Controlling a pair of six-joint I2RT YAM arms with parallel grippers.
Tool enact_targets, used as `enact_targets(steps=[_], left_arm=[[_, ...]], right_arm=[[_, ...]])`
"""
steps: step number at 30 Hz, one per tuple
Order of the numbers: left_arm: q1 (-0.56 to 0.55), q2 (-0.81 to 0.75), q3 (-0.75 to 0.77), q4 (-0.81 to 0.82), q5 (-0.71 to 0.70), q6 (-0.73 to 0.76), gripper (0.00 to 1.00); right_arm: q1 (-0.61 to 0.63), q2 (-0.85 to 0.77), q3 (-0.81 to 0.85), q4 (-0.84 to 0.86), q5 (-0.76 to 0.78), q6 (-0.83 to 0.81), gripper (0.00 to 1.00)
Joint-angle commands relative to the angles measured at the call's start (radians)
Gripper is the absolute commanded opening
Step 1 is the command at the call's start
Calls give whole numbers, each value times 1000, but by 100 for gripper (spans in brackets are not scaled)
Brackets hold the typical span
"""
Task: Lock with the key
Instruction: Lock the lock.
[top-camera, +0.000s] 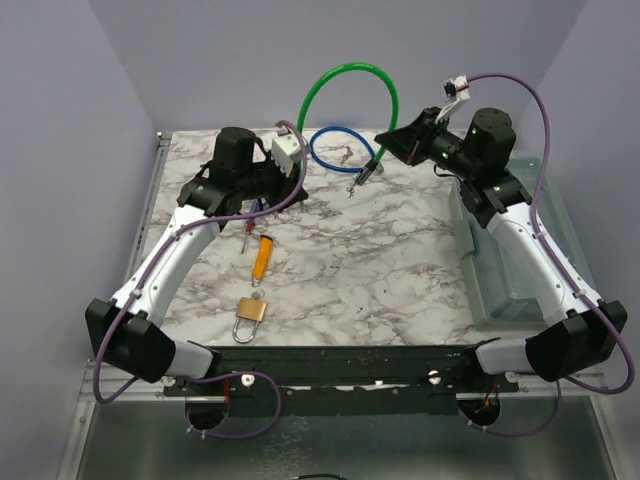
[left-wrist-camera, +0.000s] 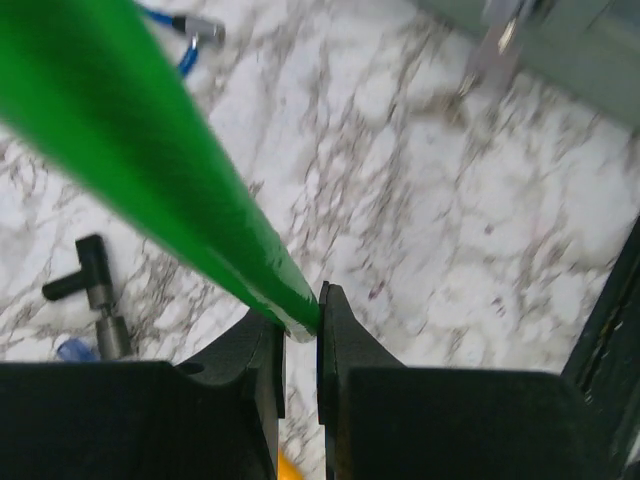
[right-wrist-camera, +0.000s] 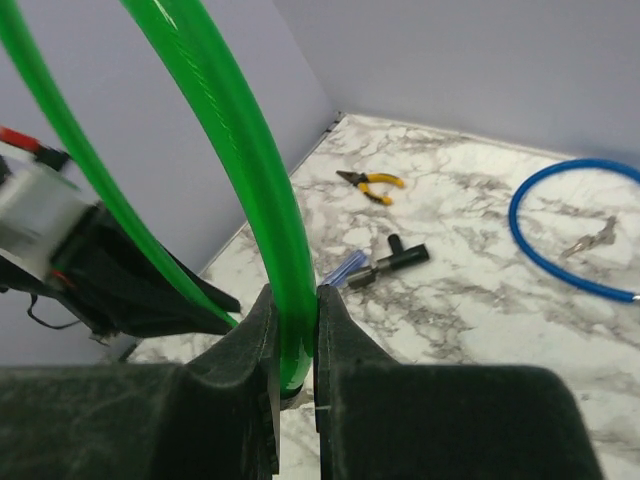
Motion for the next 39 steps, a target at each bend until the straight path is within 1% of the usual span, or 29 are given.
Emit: enact_targets(steps=[1,4,6,8,11,16,19,24,39], left_arm=[[-19,-114,11,342,148,-345,0],[-19,-133,19,506,126,-584,0],[-21,-139,18,590,111,-698,0],[-22,-138,11,664,104,-784,0],[-46,-128,16,695,104,-845,0],[-102,-140,-14,740,108,-855,0],[-122,-148,-24,746,109,-841,0],[-125,-159,-41,739,111,-826,0],[-126,-171,-102,731,70,-796,0]], right_arm=[[-1,-59,-104,207,-142,140,0],[-1,-83,-166,301,-185,186,0],[0,-90,-188,354,-217,214,0],[0,-99,-211,412,-247,238,0],[-1,-109,-236,482,-278,251,0],[0,-98,-231,474,-269,263,0],[0,-90,-222,451,-239,275,0],[0,-88,-219,426,-211,285,0],[0,-90,-223,430,-233,311,0]])
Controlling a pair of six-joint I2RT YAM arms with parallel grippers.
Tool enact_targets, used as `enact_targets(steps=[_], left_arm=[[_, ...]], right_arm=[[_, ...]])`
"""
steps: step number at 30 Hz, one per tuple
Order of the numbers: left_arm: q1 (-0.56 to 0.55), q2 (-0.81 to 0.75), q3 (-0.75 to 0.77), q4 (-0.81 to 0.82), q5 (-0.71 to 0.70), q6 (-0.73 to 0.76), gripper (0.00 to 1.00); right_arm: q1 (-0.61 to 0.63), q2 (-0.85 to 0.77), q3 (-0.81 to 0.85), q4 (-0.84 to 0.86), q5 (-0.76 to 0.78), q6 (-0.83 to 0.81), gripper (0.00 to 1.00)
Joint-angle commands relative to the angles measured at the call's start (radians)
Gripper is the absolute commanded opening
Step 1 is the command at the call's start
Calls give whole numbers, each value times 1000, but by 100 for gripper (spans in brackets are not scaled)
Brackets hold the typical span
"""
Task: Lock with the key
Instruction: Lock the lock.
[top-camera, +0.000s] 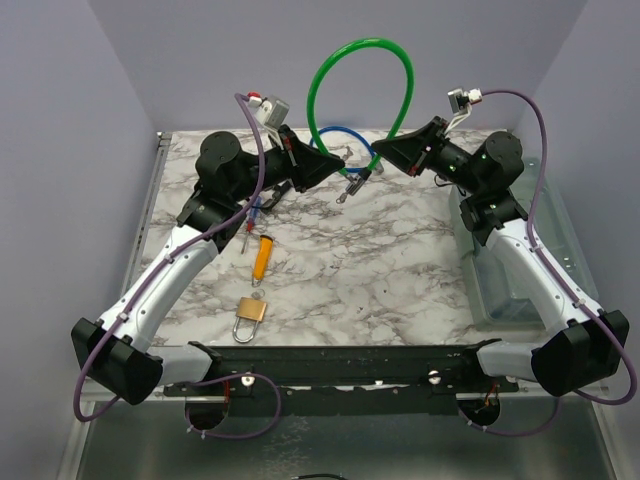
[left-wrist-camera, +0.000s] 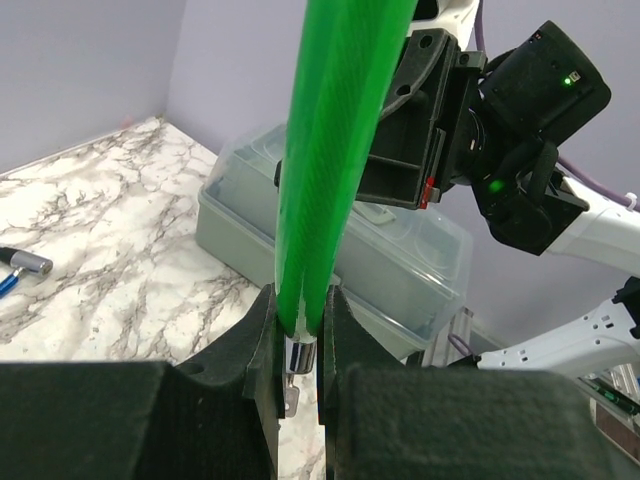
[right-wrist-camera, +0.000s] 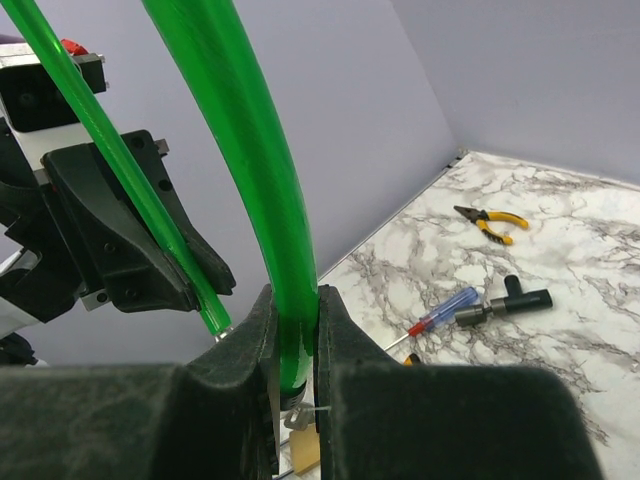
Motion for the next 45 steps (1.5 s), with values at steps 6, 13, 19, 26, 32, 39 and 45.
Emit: enact_targets(steps=[6,13,19,26,32,39,45], left_arm=[[-14,-18,-18,36,-9,2,0],[-14,-13,-18,38,-26,9,0],[-34,-29,-50,46,-37,75,0],[-88,-53,-96,78,-116,198,0],[-128,-43,-126,109,-121,220,0],[-129,-28,-169,87,-136,180,0],[-129,-24,-184,56,-36,189,0]], right_arm=[[9,-4,-10,23,-55,32,0],[9,-11,-23,25,-74,34,0],[9,0,0,-48,8,108,0],[9,32,43,-180,109,281,0],[10,59,61,-173,96,357,0],[10,62,79,-87,55,369,0],[8,69,86,-32,31,358,0]])
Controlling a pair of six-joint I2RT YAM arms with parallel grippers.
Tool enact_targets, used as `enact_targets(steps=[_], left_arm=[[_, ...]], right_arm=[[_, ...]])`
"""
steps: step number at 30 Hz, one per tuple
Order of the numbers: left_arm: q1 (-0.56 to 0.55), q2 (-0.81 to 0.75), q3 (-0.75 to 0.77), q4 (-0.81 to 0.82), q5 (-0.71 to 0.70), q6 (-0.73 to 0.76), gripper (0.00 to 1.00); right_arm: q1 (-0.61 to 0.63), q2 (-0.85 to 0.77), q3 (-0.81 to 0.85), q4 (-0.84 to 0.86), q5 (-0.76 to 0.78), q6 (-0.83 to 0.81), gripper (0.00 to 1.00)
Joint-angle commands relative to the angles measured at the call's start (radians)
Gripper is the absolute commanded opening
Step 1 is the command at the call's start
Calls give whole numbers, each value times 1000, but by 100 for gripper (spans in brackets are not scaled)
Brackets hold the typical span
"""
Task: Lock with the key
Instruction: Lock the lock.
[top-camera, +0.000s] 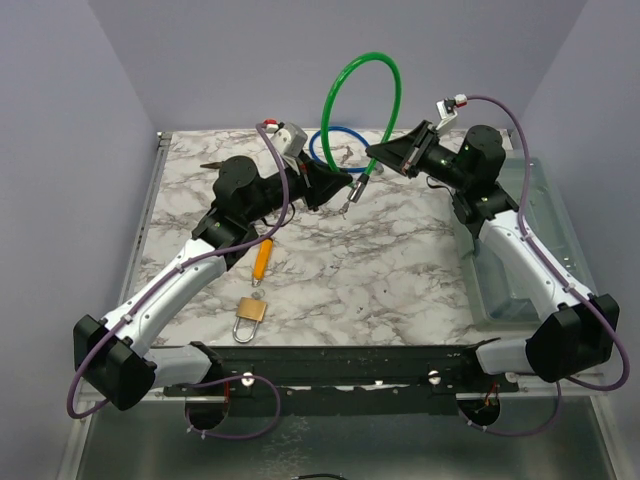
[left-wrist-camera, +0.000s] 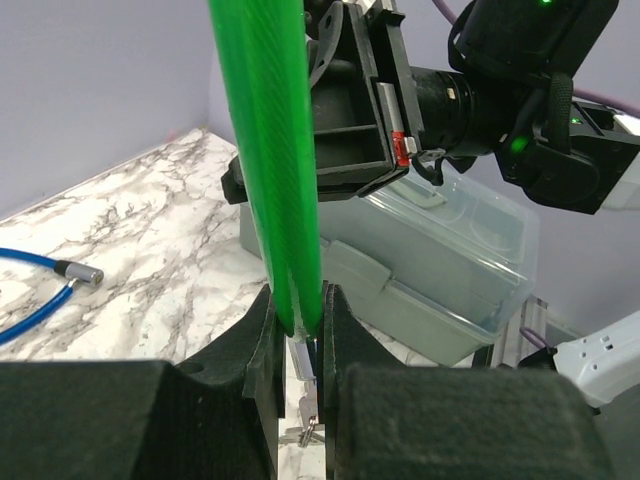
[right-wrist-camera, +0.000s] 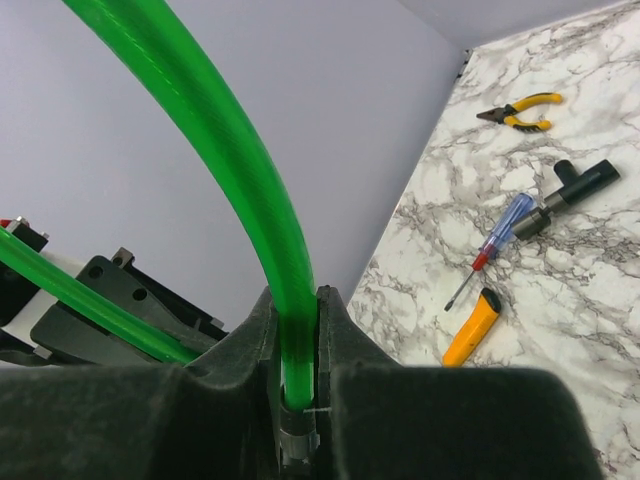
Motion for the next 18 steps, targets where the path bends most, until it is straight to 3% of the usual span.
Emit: enact_targets(steps=[1,3,8,18], left_arm=[[-23,11,-19,-63,117,14,0],[-23,9,-13,-75,112,24,0],[-22,4,31,-127,34,53,14],[-6,0,136,-170,-57,116,29]], right_arm=[[9,1,61,133,-48,49,0],[9,-1,50,137,-48,52,0],[2,-3,33,163,-61,32,0],[-45,5,9,307,-100,27,0]])
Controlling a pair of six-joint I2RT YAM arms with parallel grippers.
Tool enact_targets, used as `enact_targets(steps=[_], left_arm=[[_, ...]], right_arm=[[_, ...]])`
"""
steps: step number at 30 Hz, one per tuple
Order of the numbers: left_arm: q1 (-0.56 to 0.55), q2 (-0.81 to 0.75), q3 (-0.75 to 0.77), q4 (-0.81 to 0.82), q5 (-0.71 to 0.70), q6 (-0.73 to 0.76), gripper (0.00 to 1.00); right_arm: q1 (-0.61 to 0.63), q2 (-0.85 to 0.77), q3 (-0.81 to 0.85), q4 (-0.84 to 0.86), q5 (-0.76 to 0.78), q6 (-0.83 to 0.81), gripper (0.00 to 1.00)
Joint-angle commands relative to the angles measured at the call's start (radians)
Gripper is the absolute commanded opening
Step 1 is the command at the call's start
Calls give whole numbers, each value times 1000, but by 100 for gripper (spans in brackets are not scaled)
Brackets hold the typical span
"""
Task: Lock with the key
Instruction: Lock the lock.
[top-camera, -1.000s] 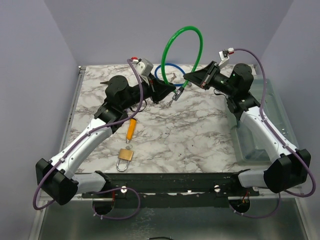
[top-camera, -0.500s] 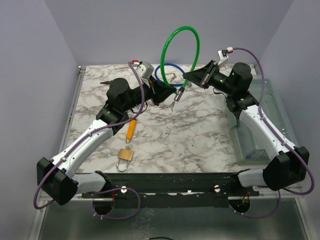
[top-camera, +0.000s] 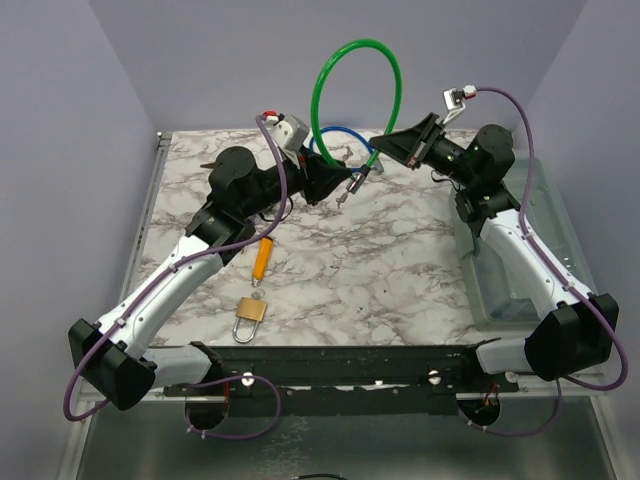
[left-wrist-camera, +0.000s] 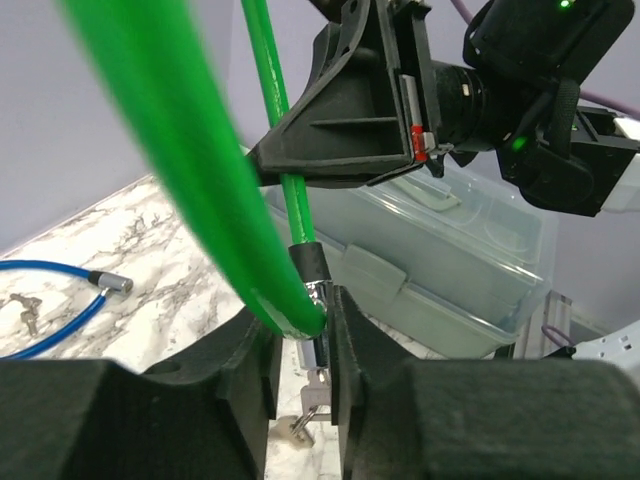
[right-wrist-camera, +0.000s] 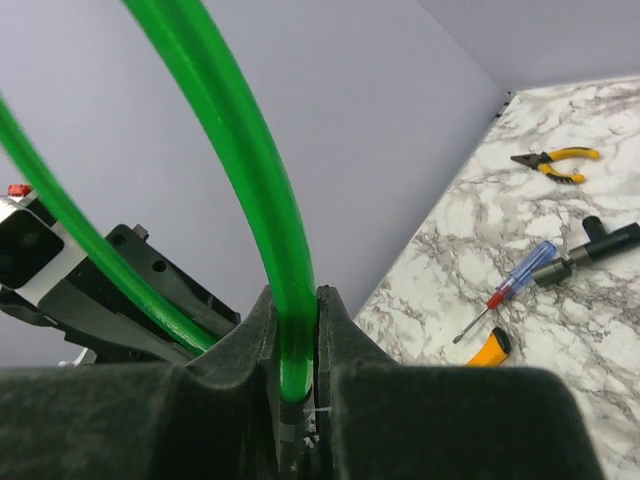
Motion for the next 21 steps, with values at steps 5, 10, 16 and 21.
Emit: enact_targets(steps=[5,10,16,21], left_arm=[[-3,19,109,-77,-42,59,33],[-2,19,128,-78,-27,49,45],[20,-33,90,-92,68,35,58],[26,-120,-26,-98,116,86,57]], right_arm=[[-13,-2,10,205,-58,27,0],[-14,-8,11,223,-63,25,0],[-33,-16,12,227,-53,32,0],[-41,-15,18,218,-44,42,0]])
